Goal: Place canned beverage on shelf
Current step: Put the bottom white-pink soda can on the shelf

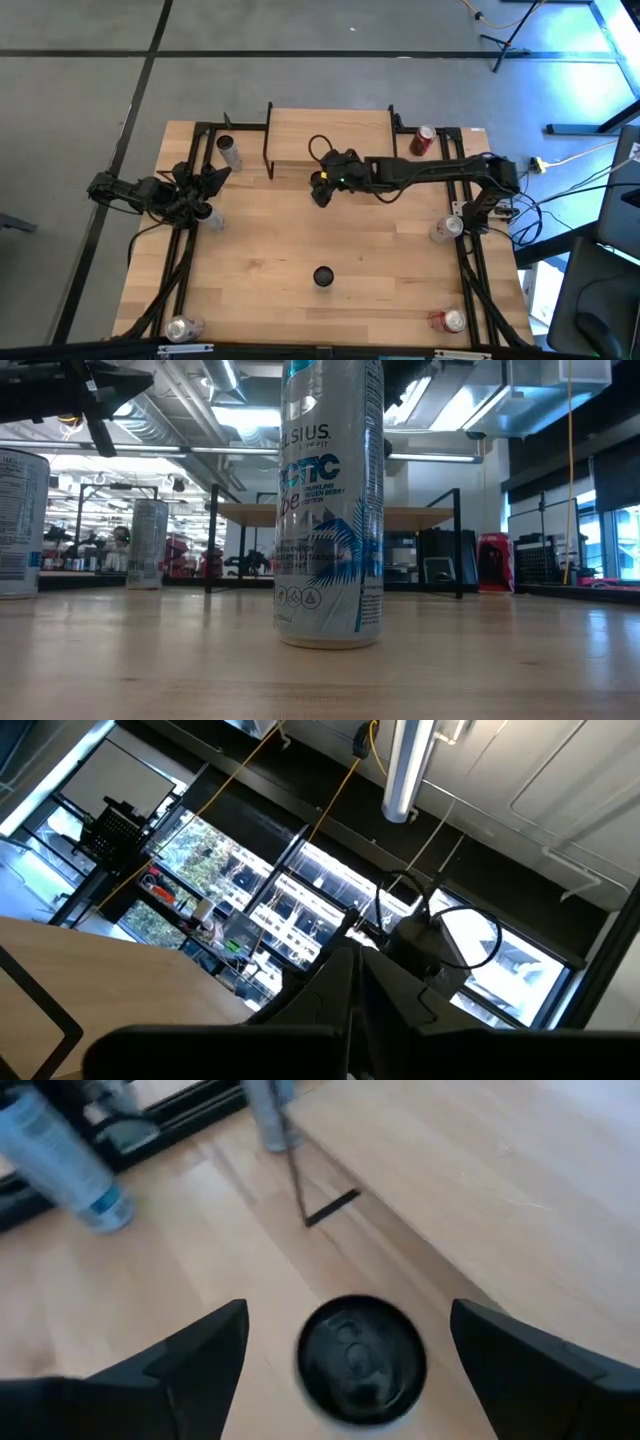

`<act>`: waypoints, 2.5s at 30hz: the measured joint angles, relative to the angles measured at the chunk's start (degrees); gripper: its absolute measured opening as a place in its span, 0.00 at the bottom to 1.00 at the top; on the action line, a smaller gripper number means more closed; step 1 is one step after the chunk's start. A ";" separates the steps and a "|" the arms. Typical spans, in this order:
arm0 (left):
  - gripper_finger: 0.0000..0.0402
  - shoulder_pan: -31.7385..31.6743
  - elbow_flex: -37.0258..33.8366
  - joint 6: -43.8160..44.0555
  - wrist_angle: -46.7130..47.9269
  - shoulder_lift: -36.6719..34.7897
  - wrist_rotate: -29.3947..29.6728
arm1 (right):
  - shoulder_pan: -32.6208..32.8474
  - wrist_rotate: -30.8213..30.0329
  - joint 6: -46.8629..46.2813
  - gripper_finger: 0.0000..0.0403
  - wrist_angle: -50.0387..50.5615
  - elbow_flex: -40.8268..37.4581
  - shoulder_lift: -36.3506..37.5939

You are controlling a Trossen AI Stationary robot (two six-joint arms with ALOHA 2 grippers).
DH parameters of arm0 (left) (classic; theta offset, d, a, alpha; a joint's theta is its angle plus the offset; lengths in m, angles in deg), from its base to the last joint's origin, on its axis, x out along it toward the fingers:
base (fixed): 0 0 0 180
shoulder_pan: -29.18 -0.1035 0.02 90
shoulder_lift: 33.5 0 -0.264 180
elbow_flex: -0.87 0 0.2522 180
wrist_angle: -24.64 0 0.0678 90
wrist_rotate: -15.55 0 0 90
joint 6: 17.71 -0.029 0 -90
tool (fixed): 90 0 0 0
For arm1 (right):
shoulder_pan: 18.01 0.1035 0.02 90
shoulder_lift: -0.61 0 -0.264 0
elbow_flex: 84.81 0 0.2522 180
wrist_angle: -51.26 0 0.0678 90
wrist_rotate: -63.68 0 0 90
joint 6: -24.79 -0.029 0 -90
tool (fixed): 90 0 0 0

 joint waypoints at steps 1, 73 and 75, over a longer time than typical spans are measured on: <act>0.04 0.00 0.00 0.00 0.01 0.00 0.00 | -0.05 -0.32 -0.27 0.83 0.06 0.00 -0.53; 0.38 0.00 0.00 1.98 1.23 0.02 -1.52 | -25.15 30.31 42.62 0.53 31.21 14.71 14.72; 0.38 0.00 0.00 2.01 1.23 0.02 -1.11 | -29.03 35.03 45.44 0.53 31.67 14.65 14.47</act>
